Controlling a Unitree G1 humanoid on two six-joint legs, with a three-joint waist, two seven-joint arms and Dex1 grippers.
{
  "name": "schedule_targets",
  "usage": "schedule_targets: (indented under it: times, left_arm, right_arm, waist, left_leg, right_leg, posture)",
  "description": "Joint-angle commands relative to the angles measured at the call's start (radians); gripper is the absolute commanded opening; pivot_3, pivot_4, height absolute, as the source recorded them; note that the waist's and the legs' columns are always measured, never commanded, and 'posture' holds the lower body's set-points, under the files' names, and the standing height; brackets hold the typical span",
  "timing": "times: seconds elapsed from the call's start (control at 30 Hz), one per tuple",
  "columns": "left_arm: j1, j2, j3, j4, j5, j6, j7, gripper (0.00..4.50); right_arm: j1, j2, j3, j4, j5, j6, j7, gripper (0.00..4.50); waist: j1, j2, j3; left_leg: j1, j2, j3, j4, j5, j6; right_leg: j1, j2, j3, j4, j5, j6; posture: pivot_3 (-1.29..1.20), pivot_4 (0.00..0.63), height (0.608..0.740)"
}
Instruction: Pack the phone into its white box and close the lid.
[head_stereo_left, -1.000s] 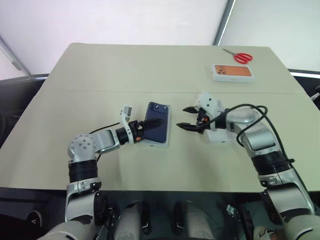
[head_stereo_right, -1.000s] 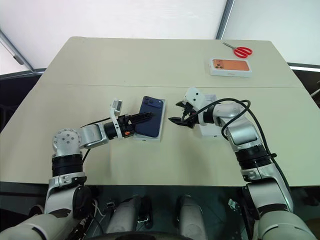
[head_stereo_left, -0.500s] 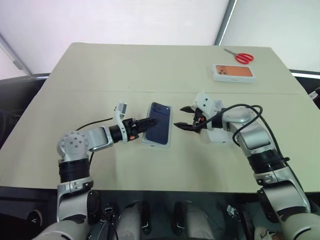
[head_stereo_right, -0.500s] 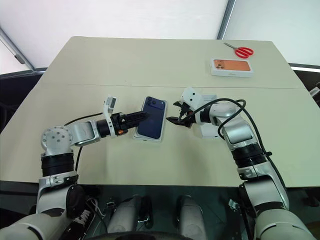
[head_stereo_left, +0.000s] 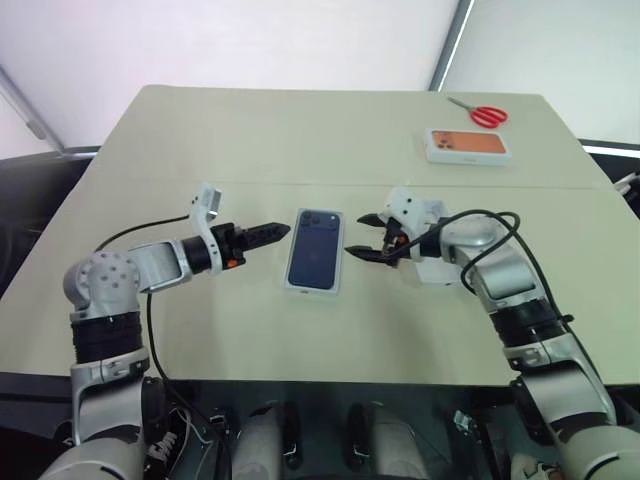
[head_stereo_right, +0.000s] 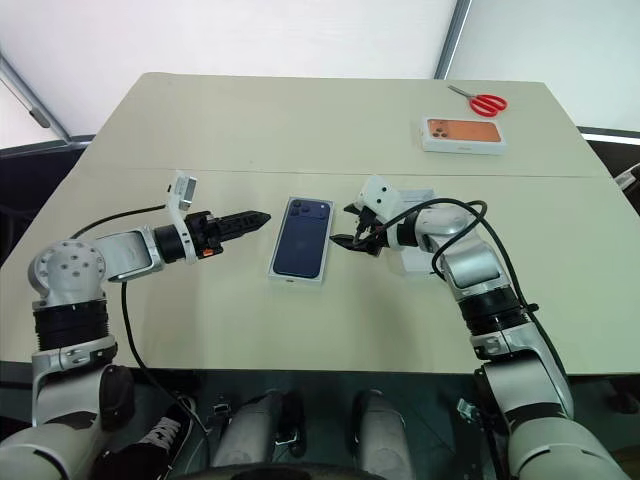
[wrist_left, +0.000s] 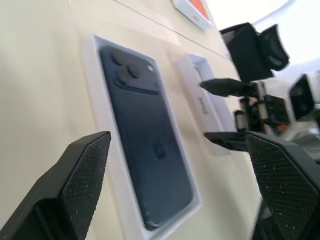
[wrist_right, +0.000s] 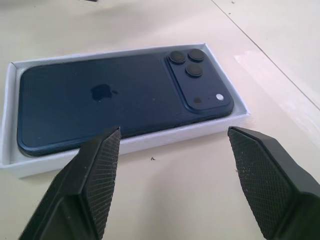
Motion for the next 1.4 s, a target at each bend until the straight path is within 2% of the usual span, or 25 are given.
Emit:
schedule_targets:
  times: [0.03,0.13,0.2,0.53,0.77,1.03,1.2,1.4]
  left_arm:
    - [0.007,0.012,-0.03,0.037,0.079,-0.079,-0.004,2.7]
    - [0.026,0.027,-0.084,0.032,0.123,-0.111,-0.048,1.09]
    - [0.024,0.013,-0.106,0.047,0.147,-0.124,-0.047,0.07]
    - [-0.03,-0.086,-0.212,0.164,0.263,-0.212,-0.078,0.03]
    - [-0.108,-0.189,-0.266,0.243,0.318,-0.259,-0.117,0.03]
    - [-0.234,-0.301,-0.337,0.454,0.428,-0.386,-0.194,0.03]
    - [-0.326,-0.365,-0.353,0.597,0.483,-0.457,-0.245,0.03]
    - [-0.365,-0.418,-0.353,0.687,0.532,-0.512,-0.281,0.03]
  right_arm:
    - [-0.012,-0.001,0.012,0.003,-0.03,-0.034,-0.017,1.8]
    - [-0.009,0.005,0.021,0.019,-0.048,-0.049,-0.033,0.13]
    - [0.002,-0.001,0.048,0.034,-0.084,-0.071,-0.04,0.0]
    - [-0.002,0.044,0.086,0.112,-0.152,-0.111,-0.08,0.0]
    - [0.002,-0.023,0.054,0.147,-0.168,-0.139,-0.075,0.0]
    - [0.02,-0.118,0.009,0.186,-0.171,-0.161,-0.066,0.0]
    - [0.07,-0.172,-0.022,0.159,-0.17,-0.157,-0.064,0.0]
    - [0.084,-0.199,-0.047,0.174,-0.176,-0.161,-0.078,0.0]
  waist:
    - [-0.001,0.0,0.0]
    - [-0.002,0.0,0.0]
    - [-0.001,0.0,0.0]
    - [-0.002,0.0,0.0]
    - [0.013,0.0,0.0]
    - [0.026,0.0,0.0]
    - [0.026,0.0,0.0]
    - [0.026,0.0,0.0]
  left_leg:
    - [0.0,0.0,0.0,0.0,0.0,0.0]
    - [0.0,0.0,0.0,0.0,0.0,0.0]
    - [0.0,0.0,0.0,0.0,0.0,0.0]
    - [0.0,0.0,0.001,0.0,0.0,0.0]
    - [0.0,-0.002,0.0,0.001,0.0,0.0]
    - [-0.001,-0.002,0.0,0.002,0.0,0.001]
    - [-0.001,-0.002,0.0,0.002,0.0,0.001]
    - [-0.001,-0.002,-0.001,0.002,0.0,0.001]
  right_leg:
    - [0.0,0.0,0.0,0.0,0.0,0.0]
    - [0.0,0.0,0.0,0.0,0.0,0.0]
    - [-0.001,0.0,0.0,0.0,0.0,0.0]
    - [0.0,0.0,0.0,0.0,0.0,0.0]
    - [0.001,0.0,-0.001,0.0,0.0,0.0]
    - [0.001,-0.001,-0.003,0.0,0.0,0.0]
    - [0.001,-0.001,-0.003,0.0,0.0,0.0]
    - [0.001,-0.001,-0.003,0.0,0.0,0.0]
  posture:
    - [0.0,0.15,0.738]
    - [0.0,0.15,0.738]
    - [0.0,0.15,0.738]
    - [0.0,0.15,0.738]
    - [0.0,0.15,0.738]
    - [0.0,0.15,0.738]
    - [0.0,0.15,0.738]
    - [0.0,0.15,0.738]
